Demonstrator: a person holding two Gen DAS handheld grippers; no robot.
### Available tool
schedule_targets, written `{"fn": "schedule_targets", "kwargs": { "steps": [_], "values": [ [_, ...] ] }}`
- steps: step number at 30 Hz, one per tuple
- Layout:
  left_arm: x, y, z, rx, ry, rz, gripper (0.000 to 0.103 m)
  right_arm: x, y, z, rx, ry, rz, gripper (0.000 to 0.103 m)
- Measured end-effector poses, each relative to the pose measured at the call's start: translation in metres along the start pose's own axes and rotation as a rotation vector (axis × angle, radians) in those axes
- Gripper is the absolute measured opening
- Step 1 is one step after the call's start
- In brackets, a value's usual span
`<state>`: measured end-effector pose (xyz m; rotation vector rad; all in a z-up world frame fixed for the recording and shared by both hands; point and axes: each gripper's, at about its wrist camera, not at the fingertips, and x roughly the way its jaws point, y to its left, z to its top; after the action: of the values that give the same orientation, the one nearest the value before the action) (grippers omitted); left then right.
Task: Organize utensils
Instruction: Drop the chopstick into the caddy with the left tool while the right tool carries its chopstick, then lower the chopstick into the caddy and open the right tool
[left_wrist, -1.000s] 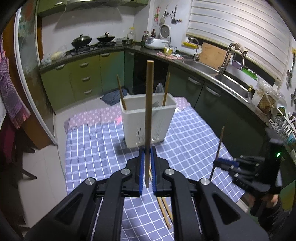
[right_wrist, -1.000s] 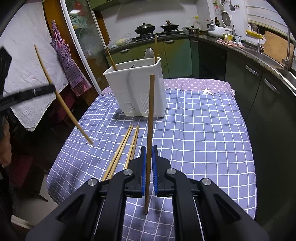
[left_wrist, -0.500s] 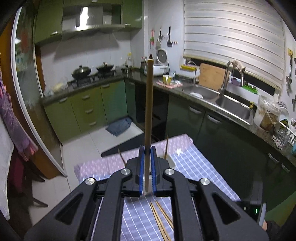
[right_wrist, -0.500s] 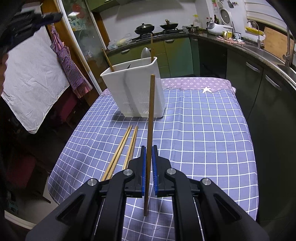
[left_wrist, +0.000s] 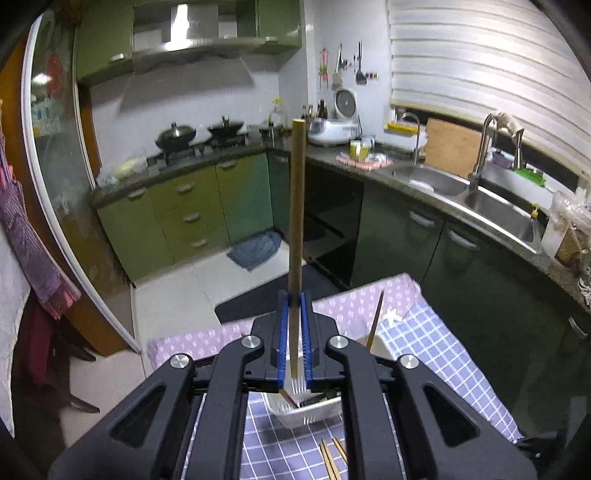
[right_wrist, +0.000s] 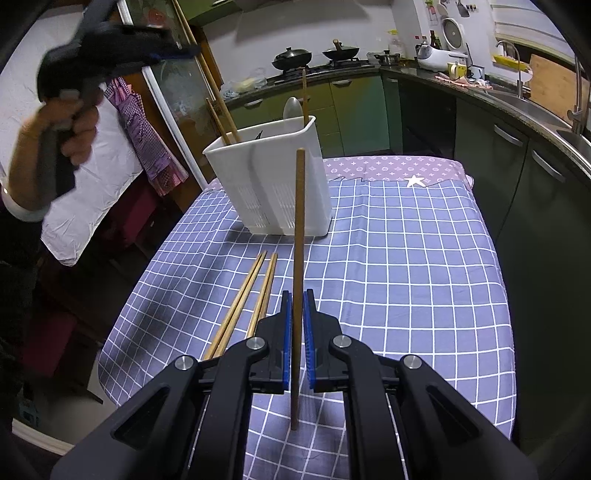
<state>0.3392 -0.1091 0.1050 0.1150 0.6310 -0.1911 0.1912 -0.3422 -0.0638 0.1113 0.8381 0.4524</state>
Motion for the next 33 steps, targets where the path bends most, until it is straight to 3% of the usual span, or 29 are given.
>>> {"fn": "schedule_targets", "kwargs": {
  "steps": [11, 20, 23, 28, 33],
  "values": [
    [0.036, 0.000, -0.058, -0.018, 0.167, -0.033, 0.011, -0.021, 0.013, 0.031, -0.032, -0.067, 0.002, 0.007],
    [-0.021, 0.010, -0.069, -0.056, 0.087, -0.052, 0.020, -0.058, 0.025, 0.127, -0.035, -0.226, 0.048, 0.007],
    [-0.042, 0.013, -0.078, -0.061, 0.078, -0.059, 0.028, -0.064, 0.026, 0.164, -0.011, -0.281, 0.070, 0.007],
    [-0.055, 0.011, -0.106, -0.058, 0.126, -0.082, 0.029, -0.045, 0.017, 0.214, 0.047, -0.317, 0.034, 0.007],
    [-0.047, 0.013, -0.136, -0.081, 0.205, -0.111, 0.029, 0.009, 0.013, 0.227, 0.057, -0.215, -0.017, 0.007]
  ]
}}
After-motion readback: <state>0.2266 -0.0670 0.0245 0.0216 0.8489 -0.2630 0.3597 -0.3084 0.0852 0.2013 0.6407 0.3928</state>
